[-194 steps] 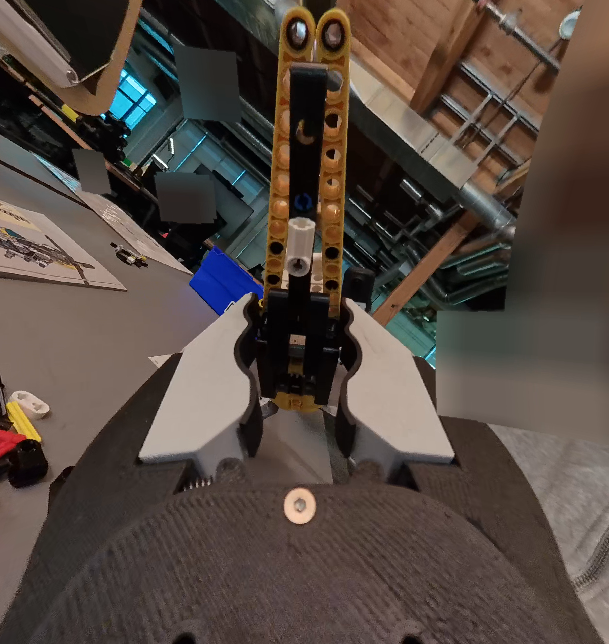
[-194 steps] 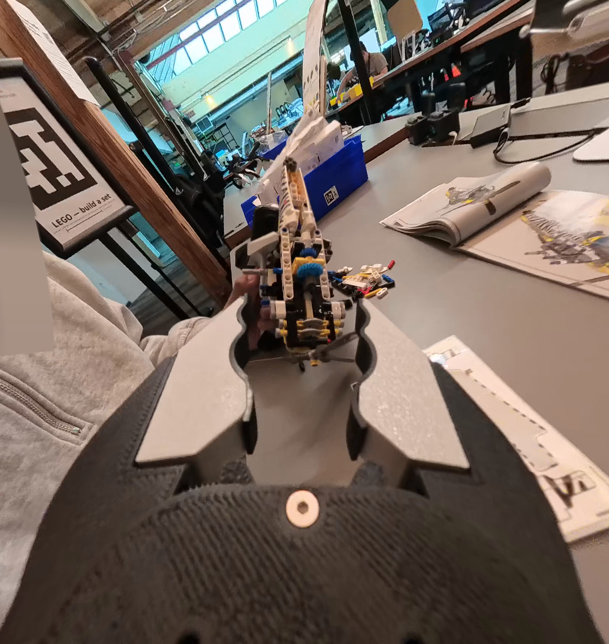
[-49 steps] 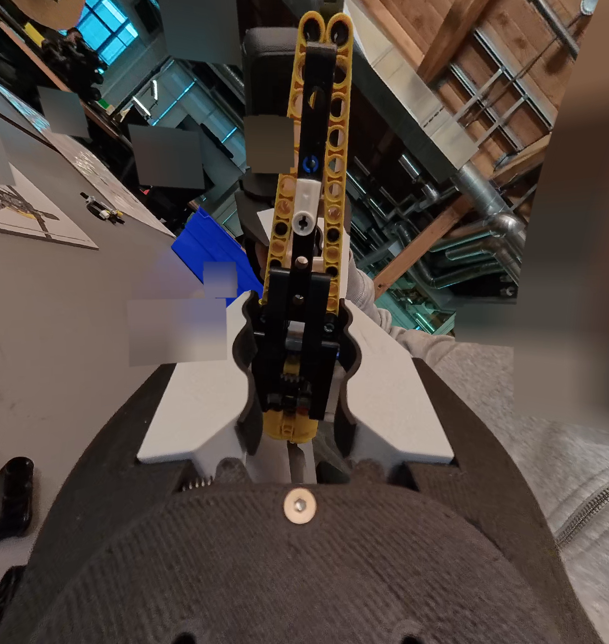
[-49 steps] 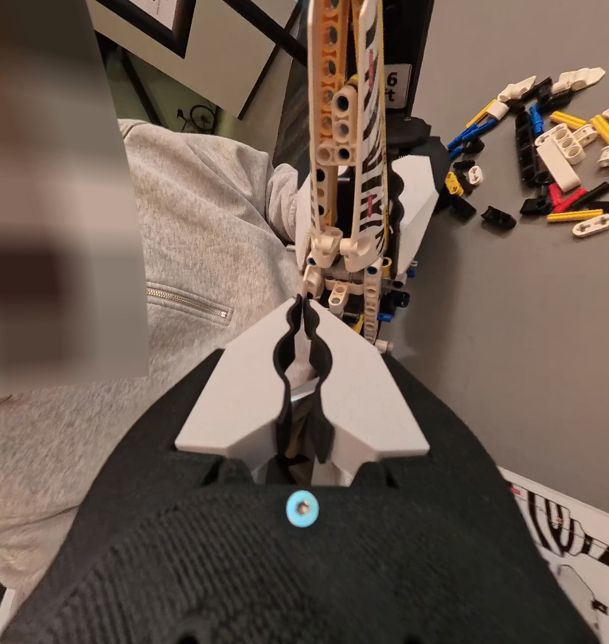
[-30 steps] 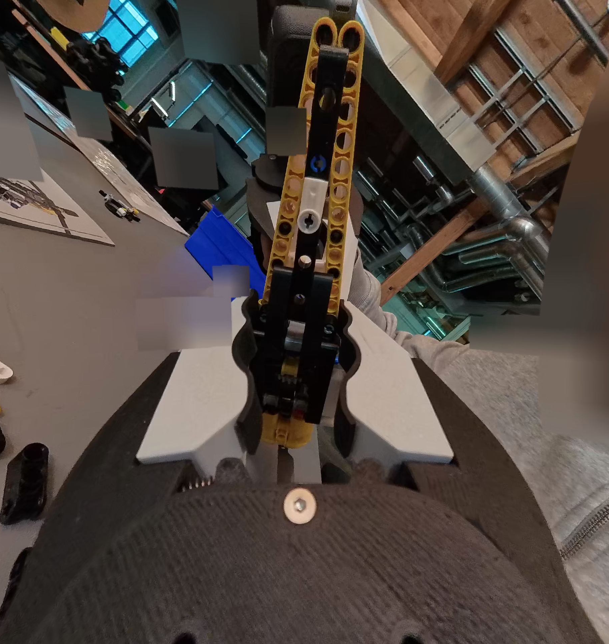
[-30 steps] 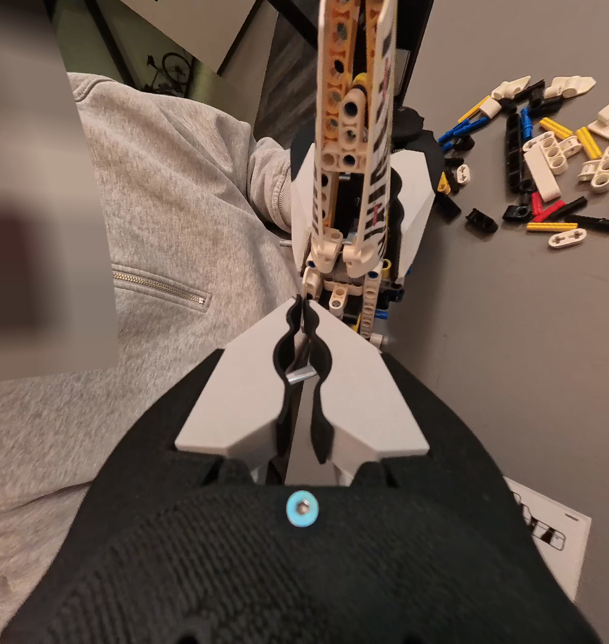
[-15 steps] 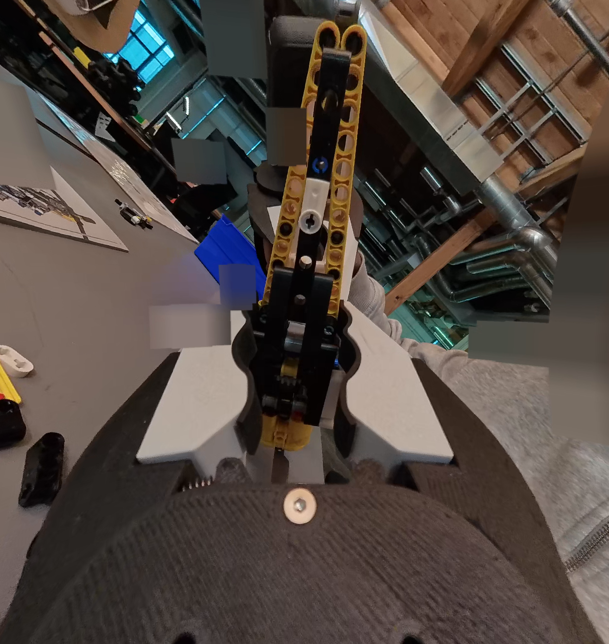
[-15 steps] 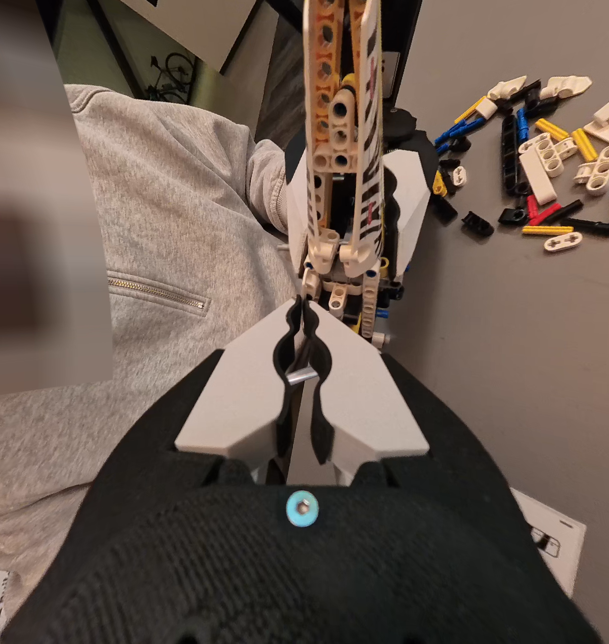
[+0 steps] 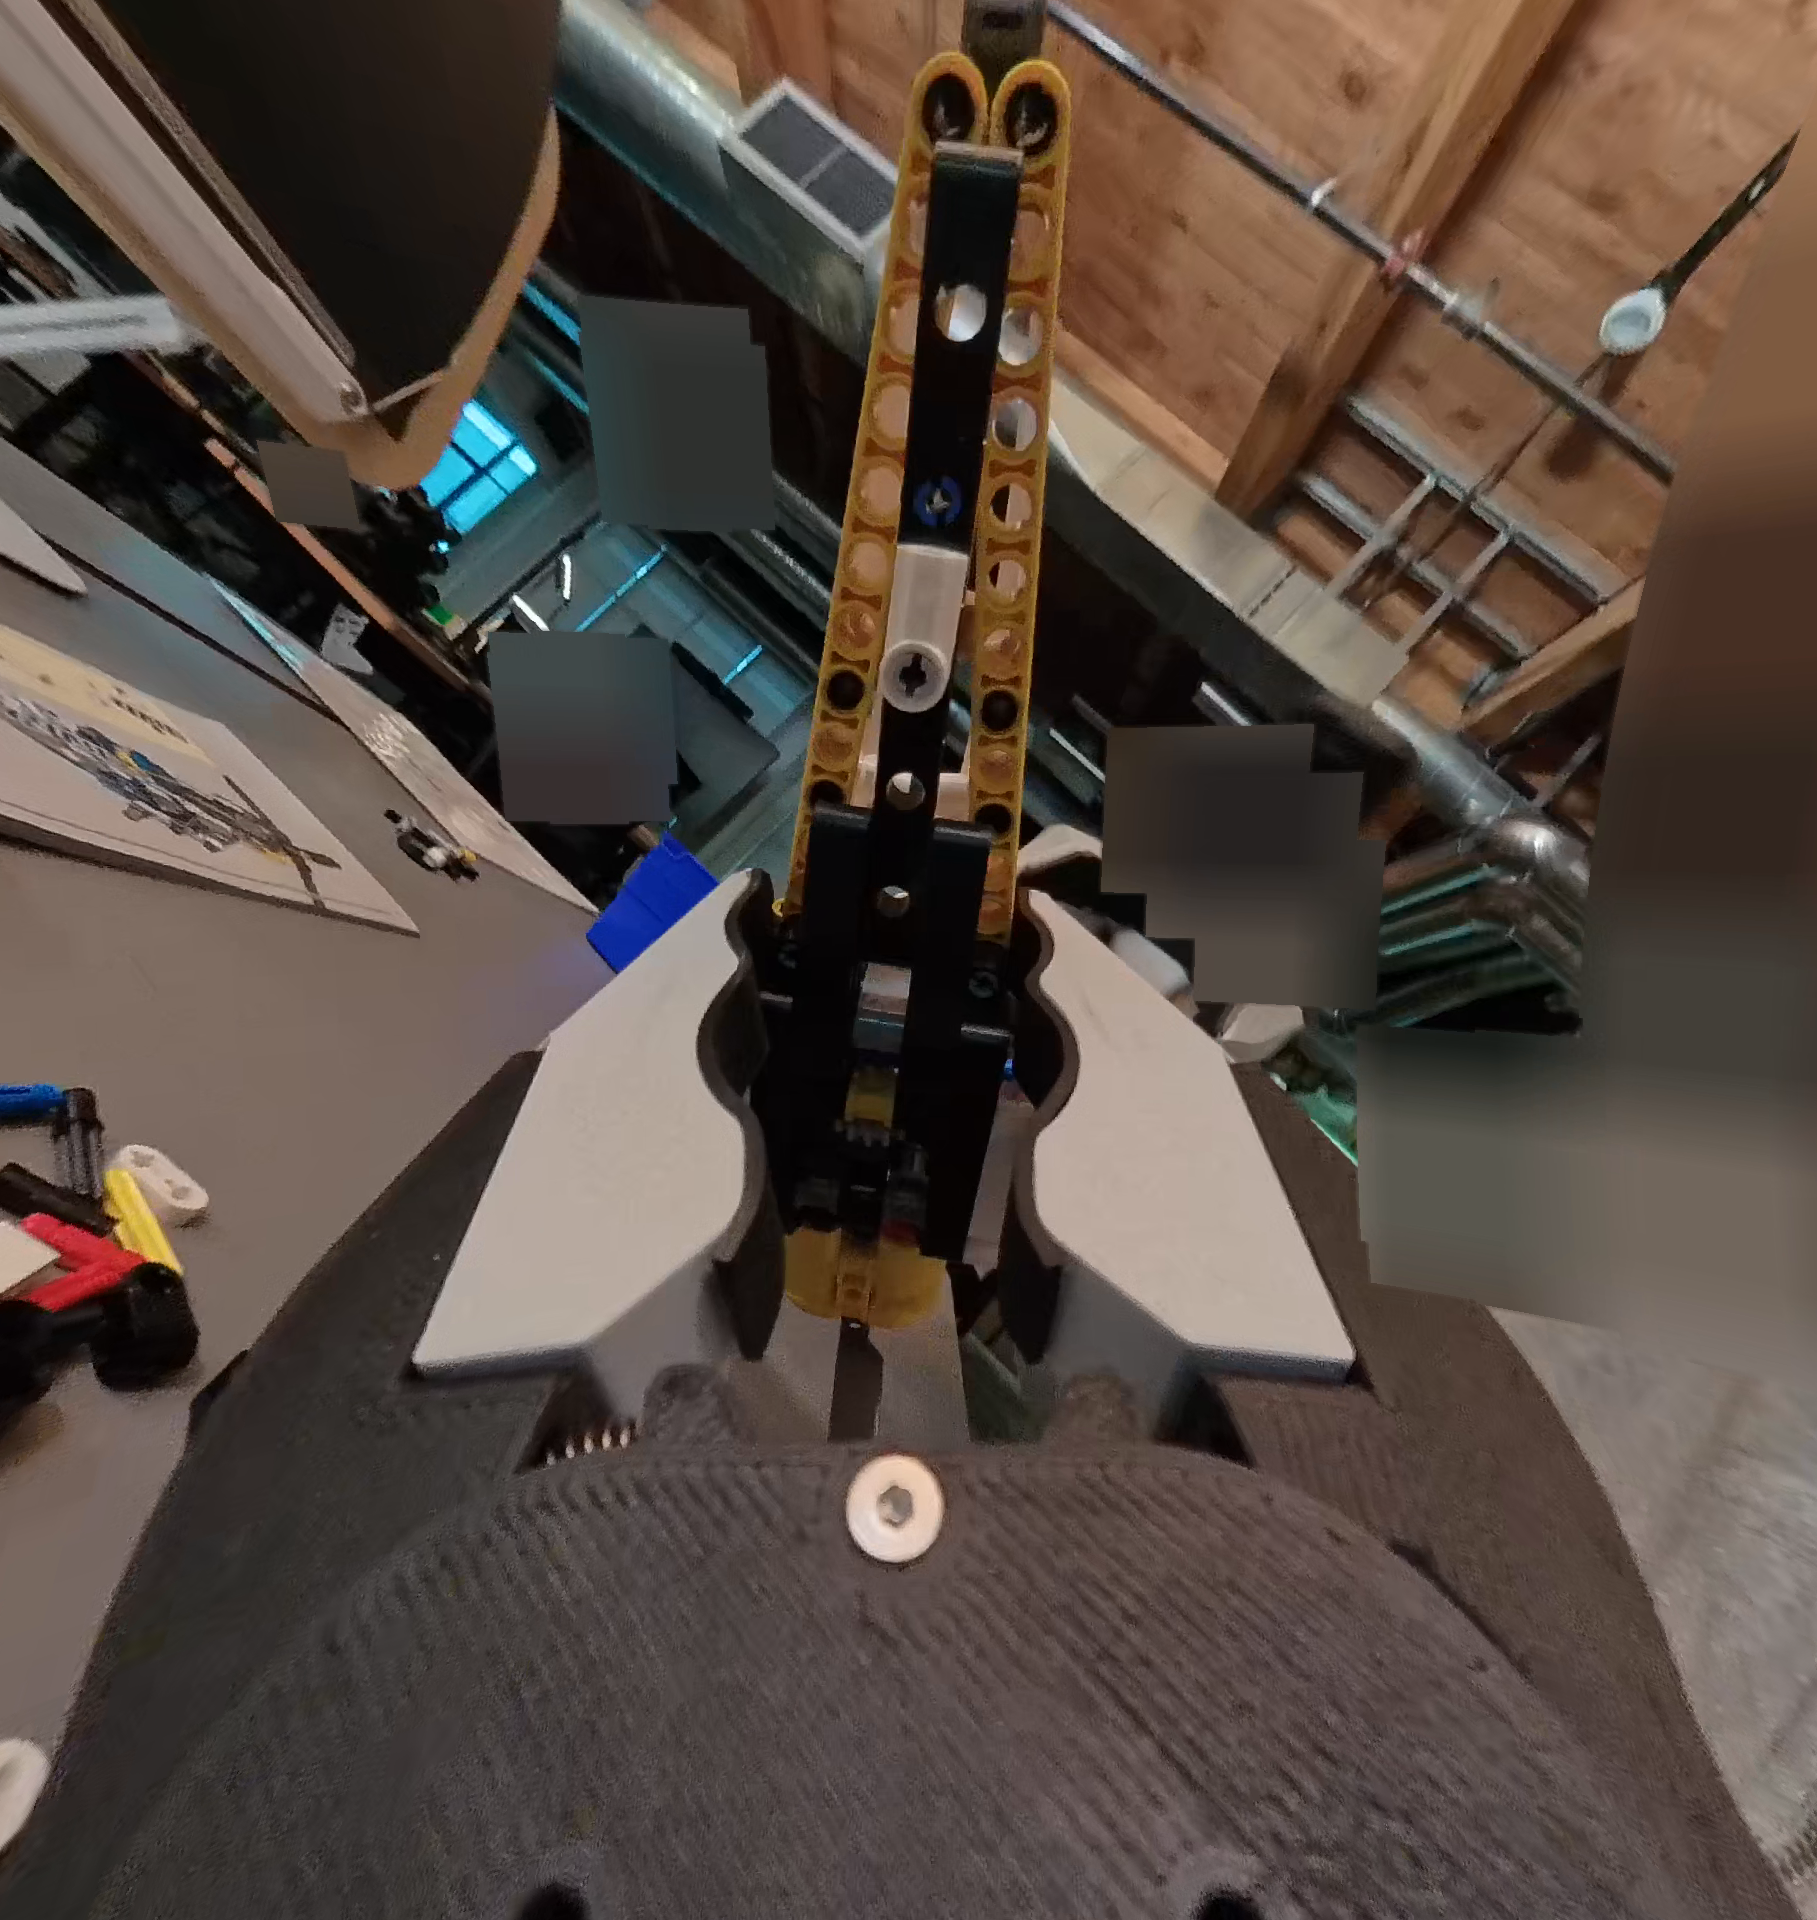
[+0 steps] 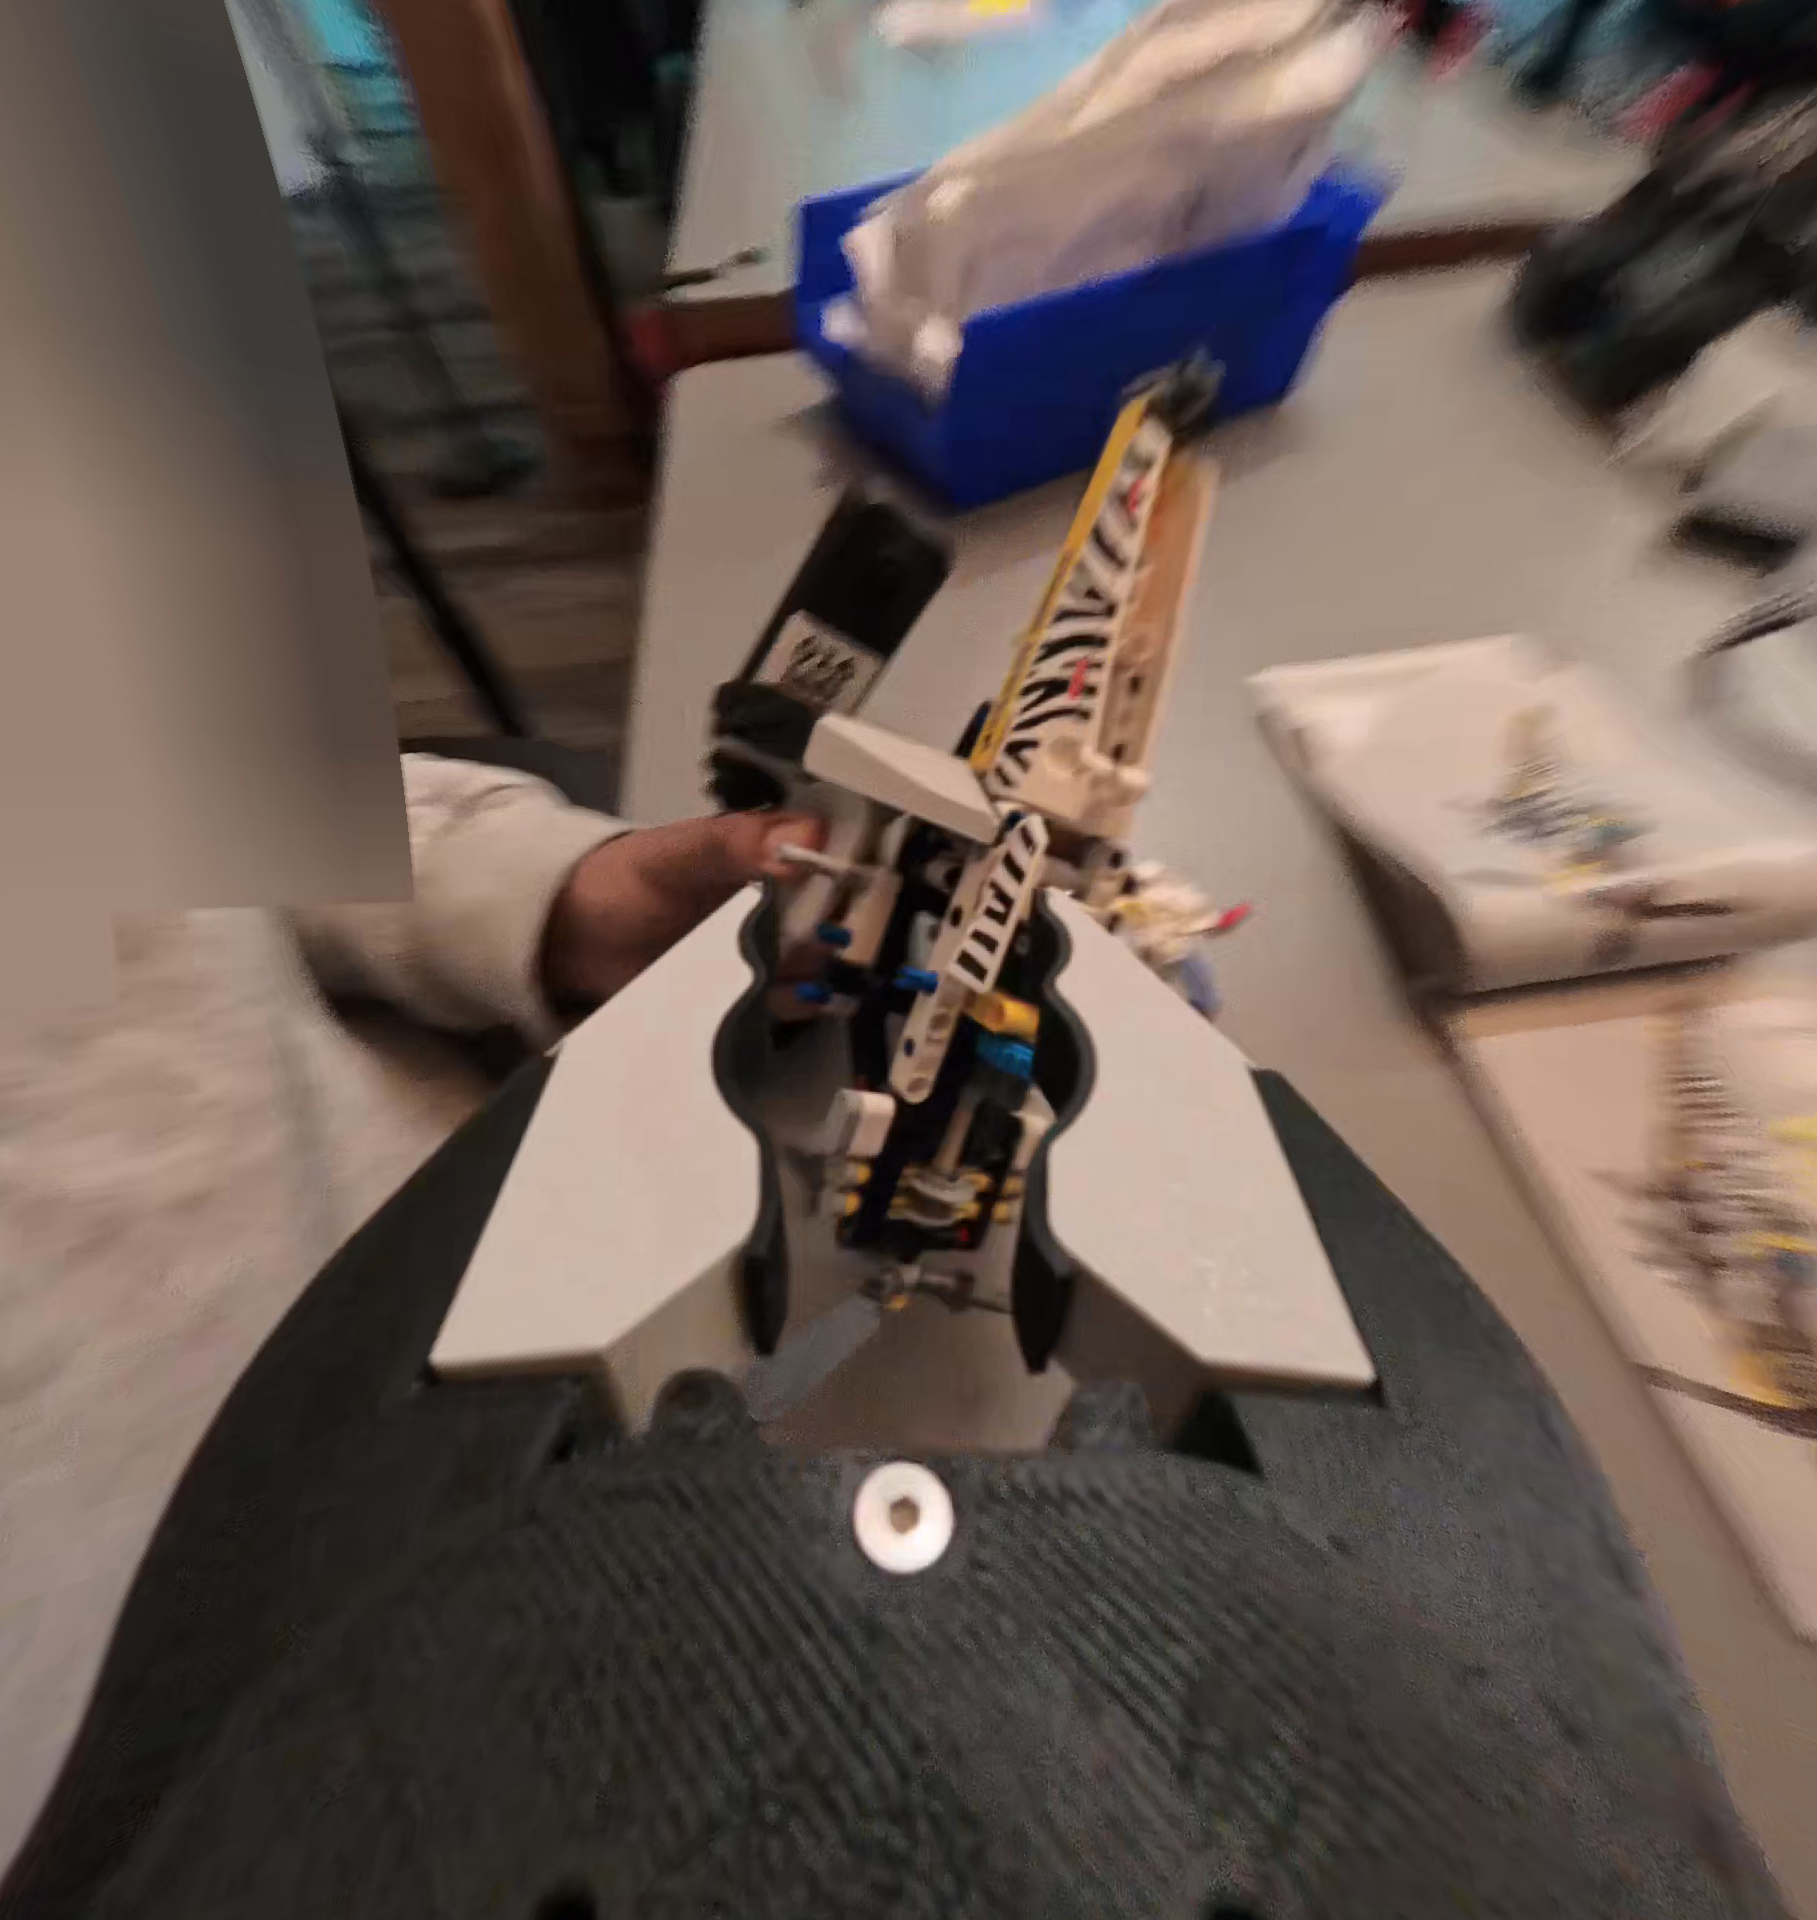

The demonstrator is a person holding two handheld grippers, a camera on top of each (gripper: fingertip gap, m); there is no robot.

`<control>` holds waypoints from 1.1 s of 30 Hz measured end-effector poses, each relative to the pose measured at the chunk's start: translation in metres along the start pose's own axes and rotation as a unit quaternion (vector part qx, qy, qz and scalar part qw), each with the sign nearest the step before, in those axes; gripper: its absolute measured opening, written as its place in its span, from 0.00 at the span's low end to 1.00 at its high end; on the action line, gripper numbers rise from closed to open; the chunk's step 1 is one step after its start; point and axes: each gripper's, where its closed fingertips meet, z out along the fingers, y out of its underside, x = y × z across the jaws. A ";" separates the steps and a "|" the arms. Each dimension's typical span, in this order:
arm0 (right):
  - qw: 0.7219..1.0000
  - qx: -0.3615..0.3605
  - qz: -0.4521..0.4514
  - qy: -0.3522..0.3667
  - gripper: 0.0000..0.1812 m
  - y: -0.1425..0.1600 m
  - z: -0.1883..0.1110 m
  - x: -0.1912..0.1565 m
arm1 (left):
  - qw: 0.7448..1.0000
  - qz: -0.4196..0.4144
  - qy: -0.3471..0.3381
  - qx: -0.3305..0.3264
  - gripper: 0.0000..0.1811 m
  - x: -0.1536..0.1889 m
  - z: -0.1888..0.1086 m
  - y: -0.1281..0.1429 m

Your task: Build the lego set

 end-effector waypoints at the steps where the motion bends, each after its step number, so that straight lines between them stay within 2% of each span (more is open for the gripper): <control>1: 0.997 0.021 -0.037 0.070 0.28 -0.006 -0.004 0.005 | 1.000 -0.004 -0.001 0.012 0.23 -0.001 -0.003 -0.004; 4: 0.954 0.091 -0.126 0.257 0.20 -0.025 -0.021 0.014 | 0.999 0.007 -0.015 0.047 0.23 -0.003 -0.010 -0.014; 7: 0.922 0.091 -0.178 0.332 0.15 -0.025 -0.018 0.002 | 0.997 0.040 -0.034 0.059 0.23 -0.003 -0.013 -0.018; 11: 0.901 -0.033 -0.229 0.367 0.19 -0.001 0.009 0.003 | 0.996 0.053 -0.036 0.063 0.23 0.000 -0.013 -0.017; 13: 0.894 -0.058 -0.249 0.367 0.17 0.006 0.019 0.003 | 0.996 0.049 -0.030 0.063 0.23 0.001 -0.013 -0.016; 19: 0.917 -0.070 -0.198 0.340 0.16 0.016 0.033 0.003 | 0.997 0.046 -0.027 0.059 0.23 0.003 -0.013 -0.014; 24: 0.922 -0.058 -0.189 0.333 0.14 0.012 0.033 0.001 | 0.998 0.021 -0.010 0.061 0.23 0.004 -0.014 -0.015; 29: 0.913 -0.045 -0.203 0.352 0.21 0.004 0.026 0.005 | 0.997 0.037 -0.019 0.059 0.23 0.003 -0.013 -0.014; 33: 0.907 -0.064 -0.215 0.356 0.22 0.009 0.028 0.013 | 0.998 0.039 -0.016 0.056 0.23 0.004 -0.012 -0.013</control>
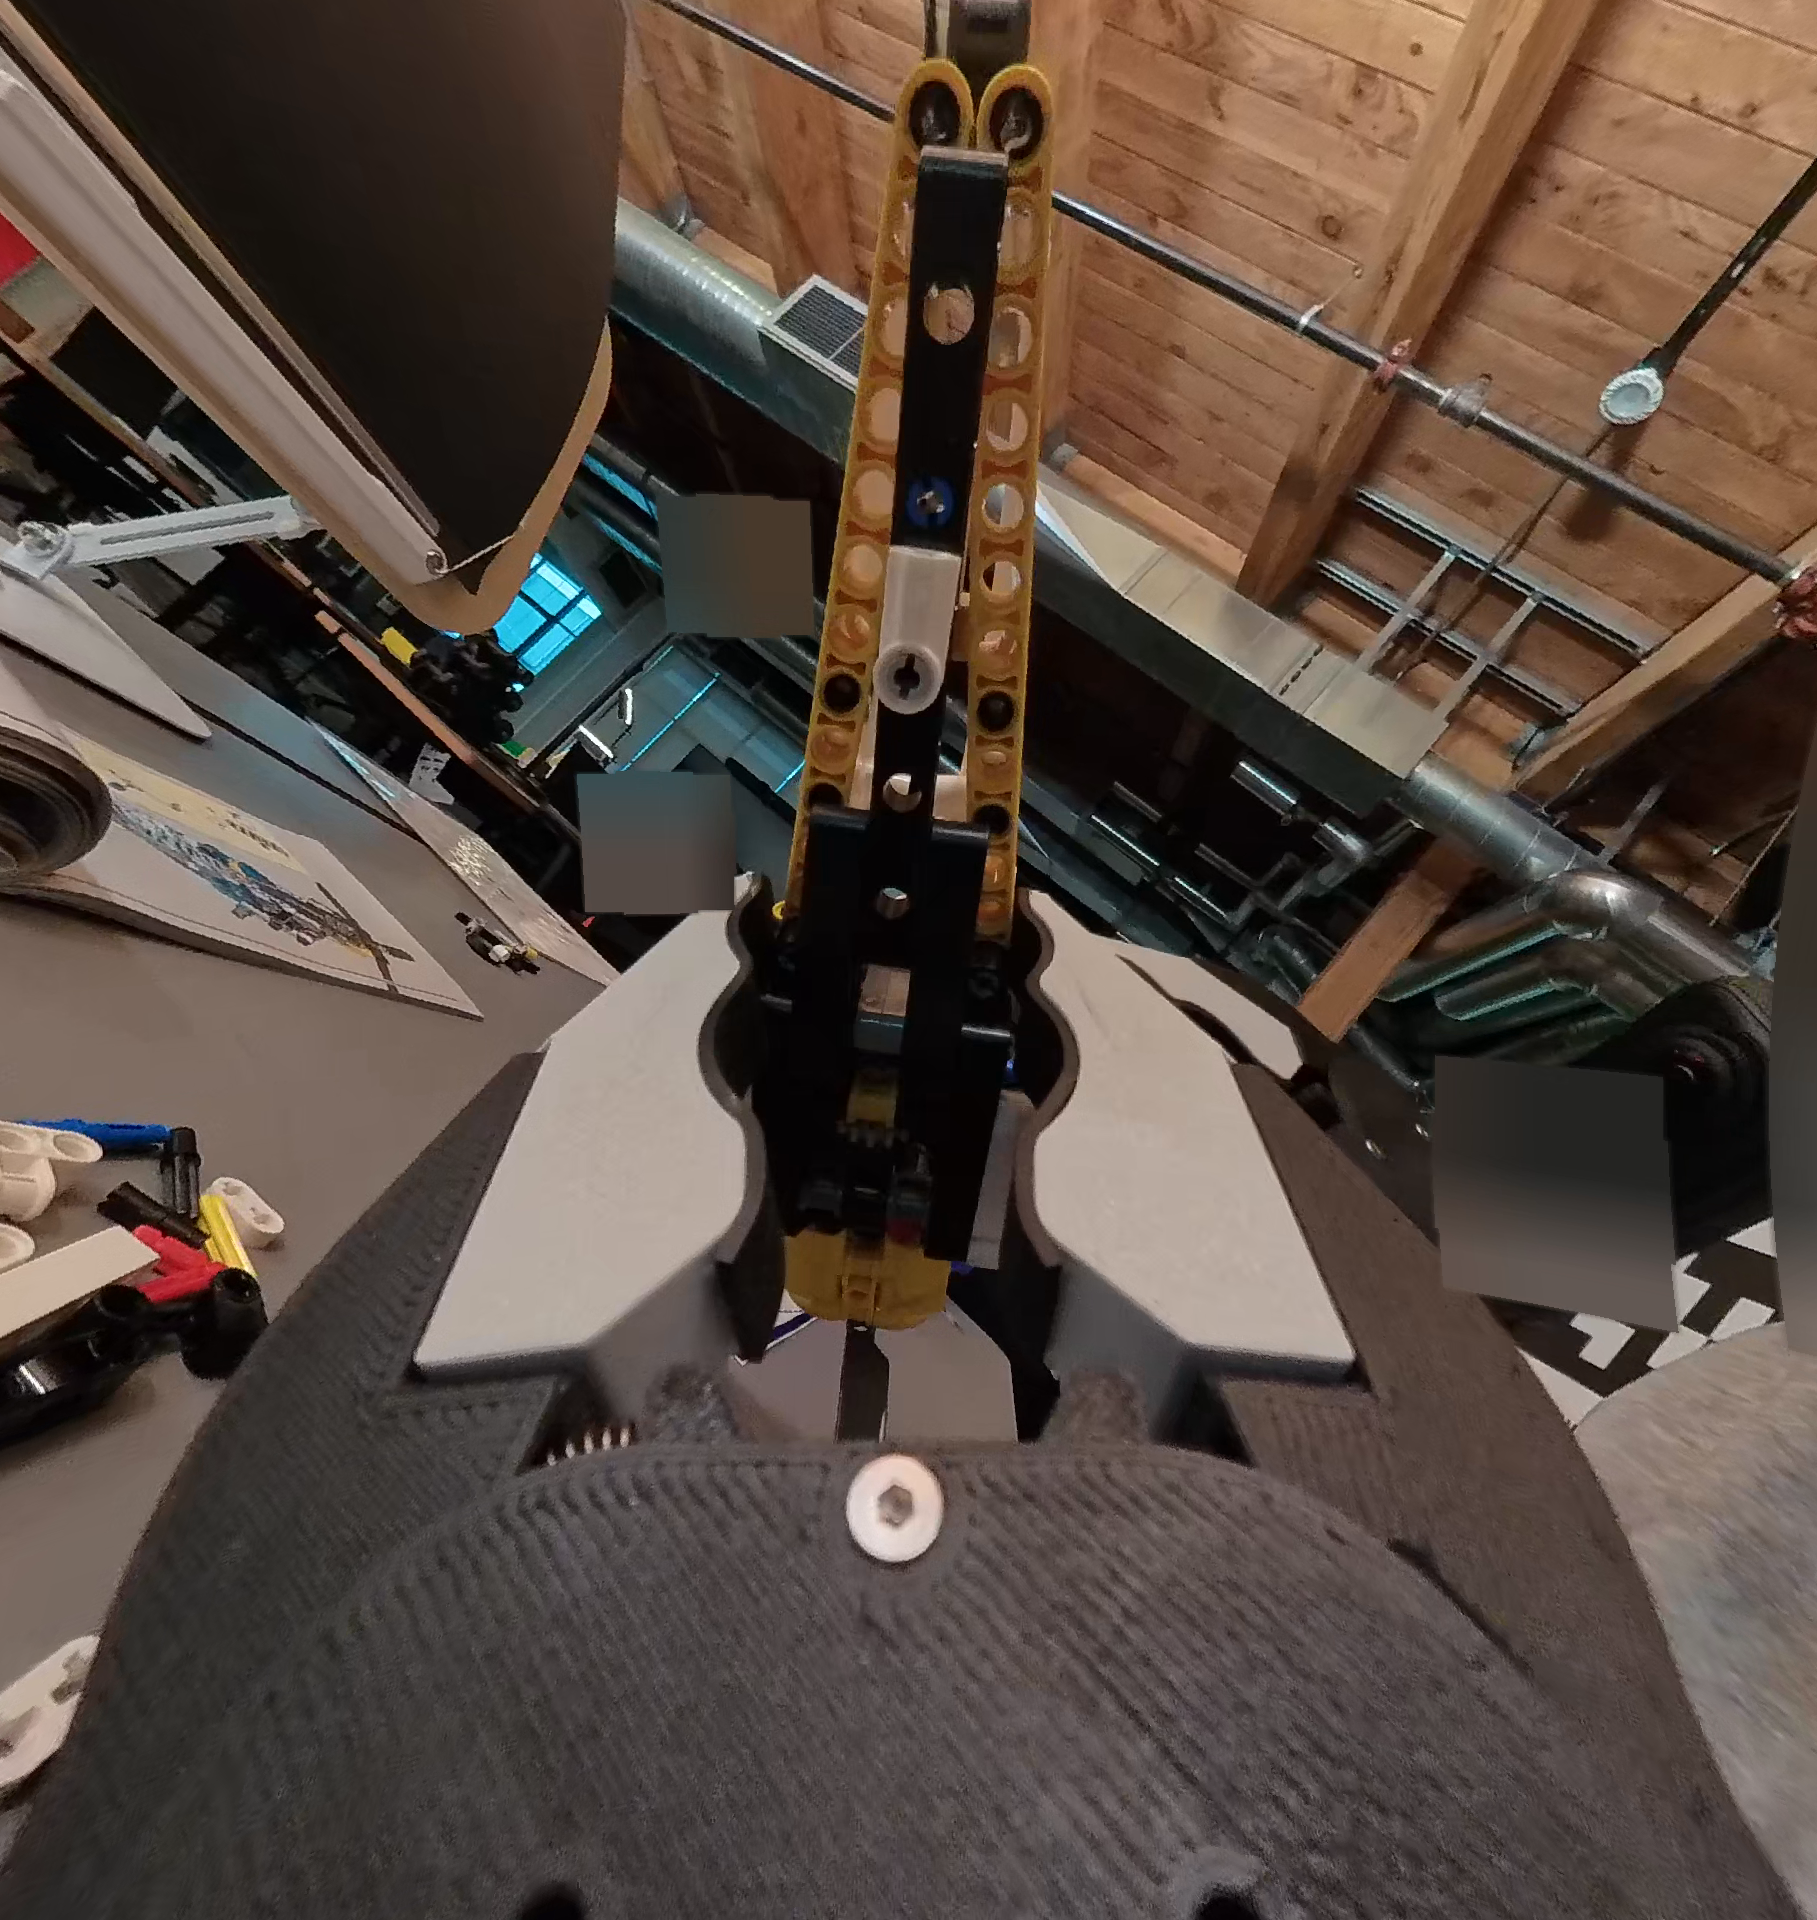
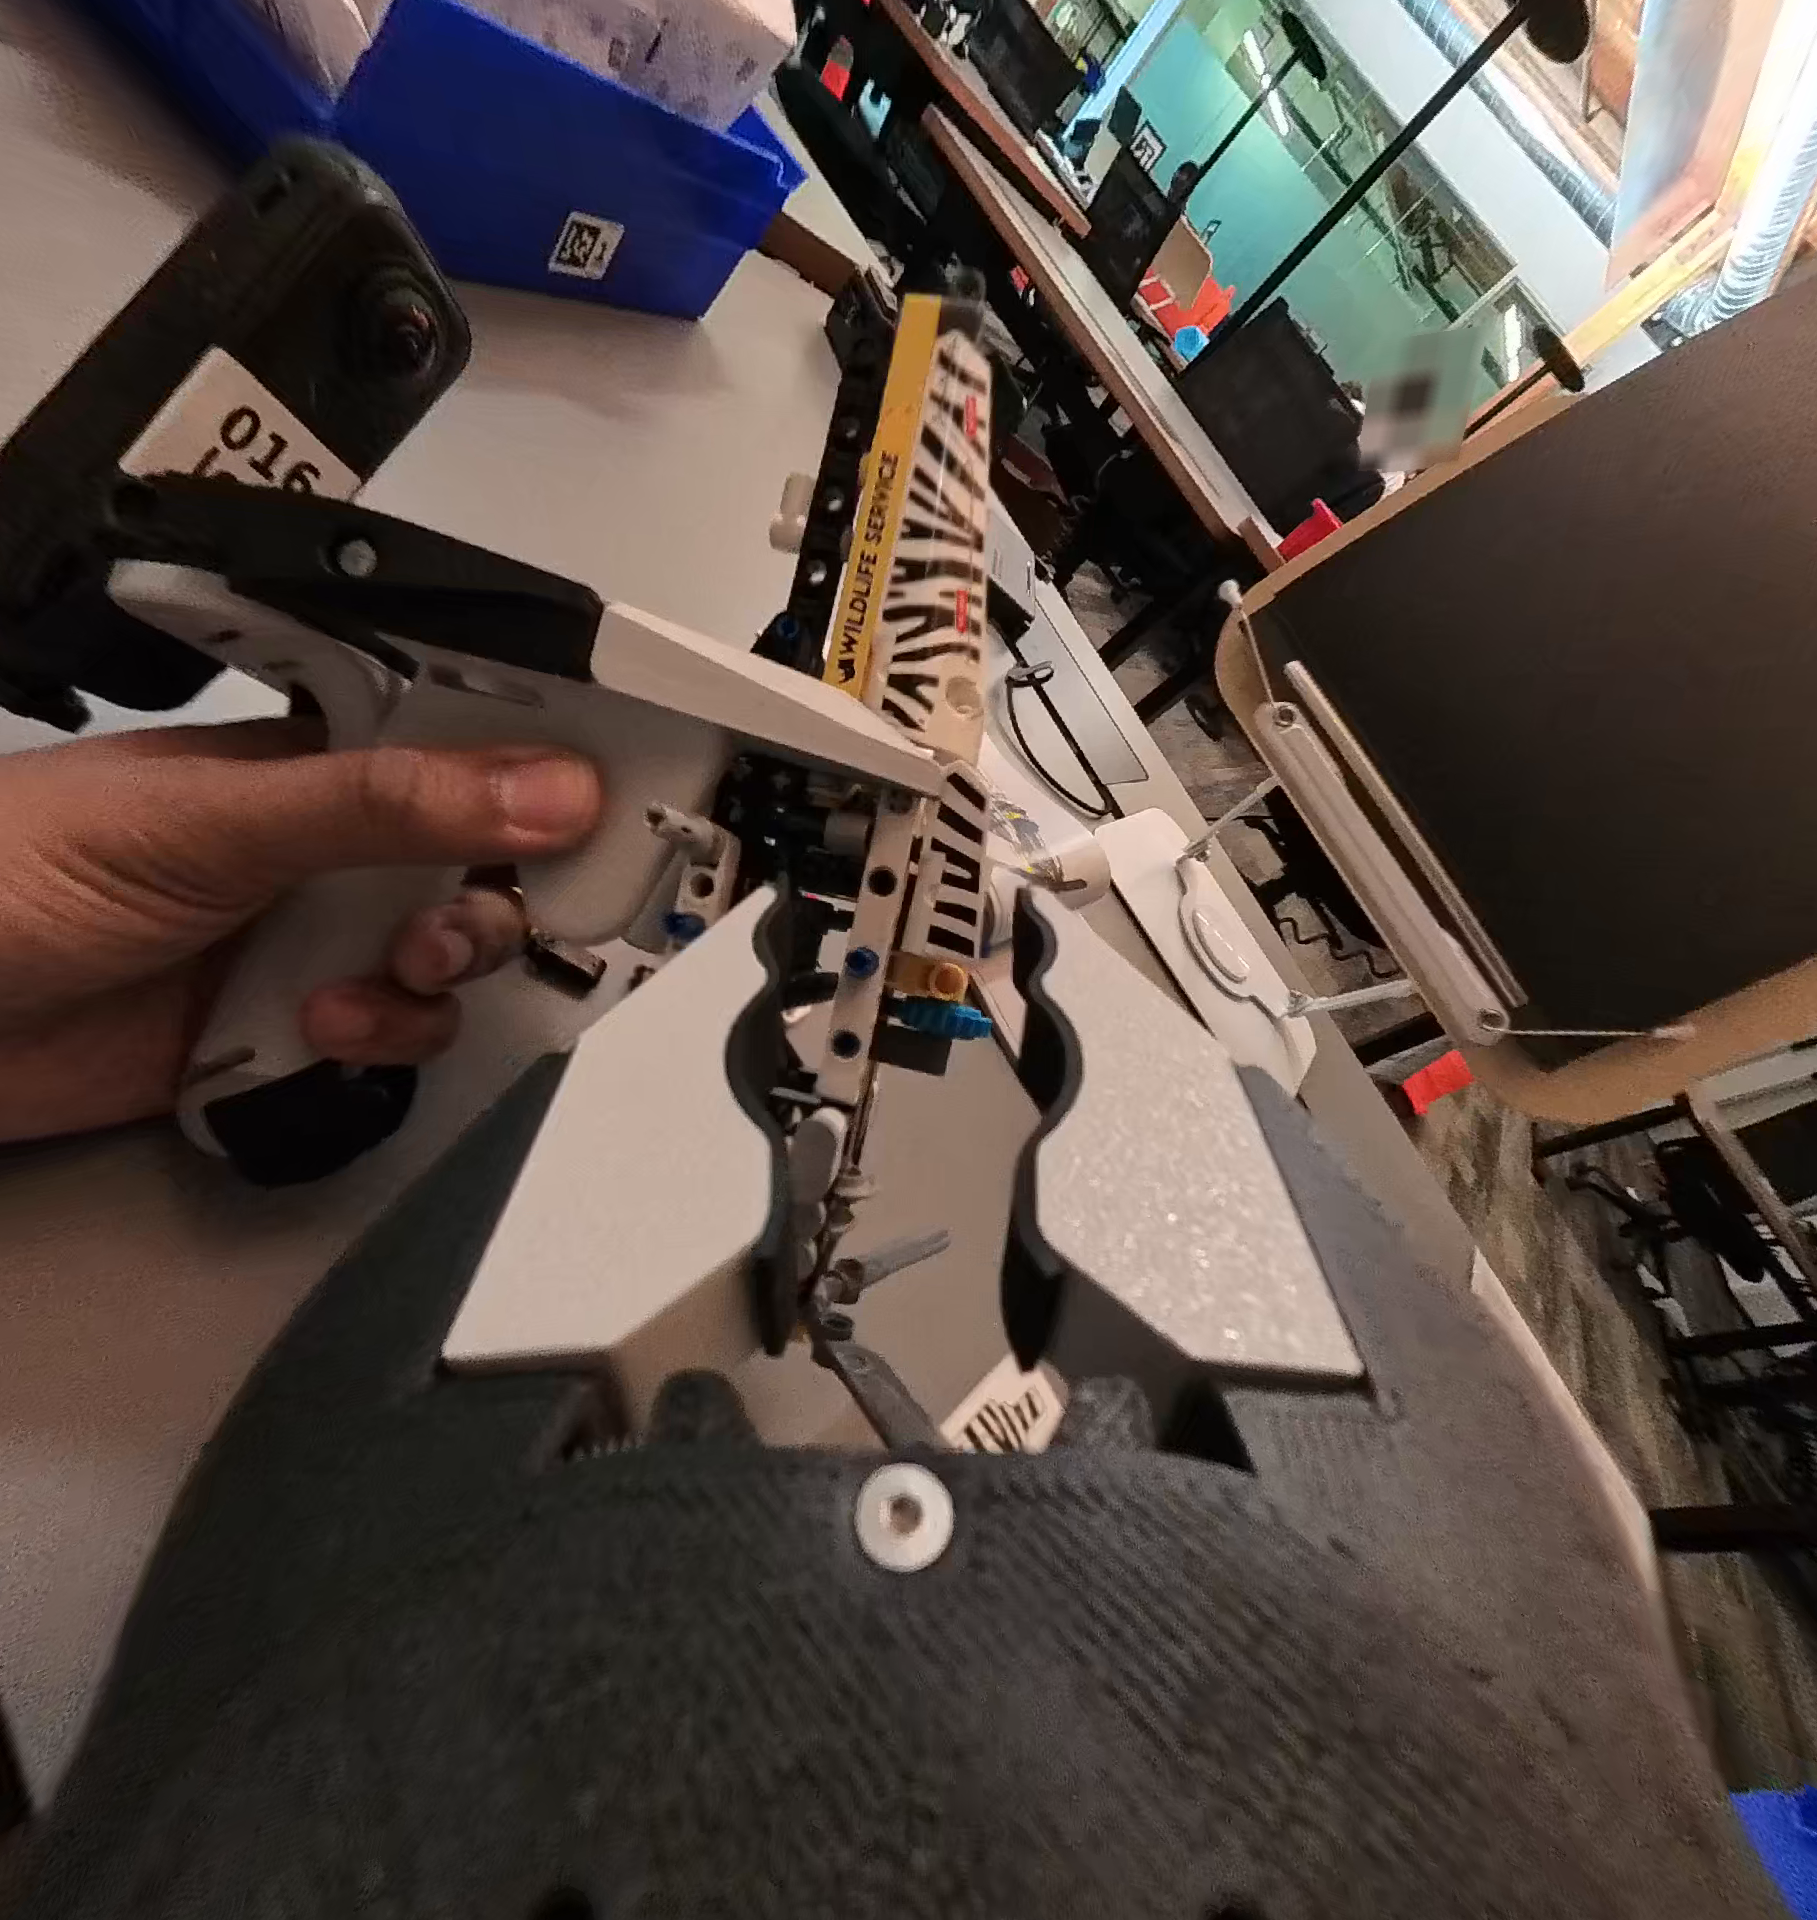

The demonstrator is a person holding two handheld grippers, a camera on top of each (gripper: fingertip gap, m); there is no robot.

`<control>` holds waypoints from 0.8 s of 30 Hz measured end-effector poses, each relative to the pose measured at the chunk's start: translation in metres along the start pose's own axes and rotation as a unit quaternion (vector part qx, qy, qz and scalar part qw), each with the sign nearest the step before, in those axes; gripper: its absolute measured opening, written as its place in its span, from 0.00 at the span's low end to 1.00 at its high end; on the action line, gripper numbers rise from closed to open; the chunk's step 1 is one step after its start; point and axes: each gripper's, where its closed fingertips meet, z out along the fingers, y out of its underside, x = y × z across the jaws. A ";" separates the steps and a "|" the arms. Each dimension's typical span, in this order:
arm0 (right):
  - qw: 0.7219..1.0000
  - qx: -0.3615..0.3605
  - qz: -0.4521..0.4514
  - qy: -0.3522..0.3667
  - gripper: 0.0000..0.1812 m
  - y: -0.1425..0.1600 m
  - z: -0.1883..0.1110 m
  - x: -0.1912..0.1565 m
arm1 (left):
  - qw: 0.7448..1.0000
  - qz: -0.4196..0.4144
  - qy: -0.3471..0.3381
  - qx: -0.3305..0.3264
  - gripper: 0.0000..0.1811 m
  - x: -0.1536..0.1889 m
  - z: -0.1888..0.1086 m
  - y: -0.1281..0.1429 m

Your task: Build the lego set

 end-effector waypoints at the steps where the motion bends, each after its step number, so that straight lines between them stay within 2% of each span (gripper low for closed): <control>1: 1.000 -0.002 -0.004 0.000 0.22 0.001 0.001 0.000 | 1.000 0.003 -0.001 -0.002 0.23 0.000 0.000 0.001; 8: 0.999 -0.011 -0.041 0.004 0.13 0.001 0.003 0.003 | 1.000 0.019 -0.004 -0.015 0.23 0.002 0.002 0.005; 15: 0.998 -0.023 -0.063 0.004 0.14 0.003 0.002 0.003 | 1.000 0.024 -0.003 -0.016 0.23 0.003 0.003 0.005; 24: 0.999 -0.041 -0.011 -0.009 0.12 0.005 0.001 0.004 | 0.999 0.033 -0.010 -0.023 0.23 0.003 0.004 0.009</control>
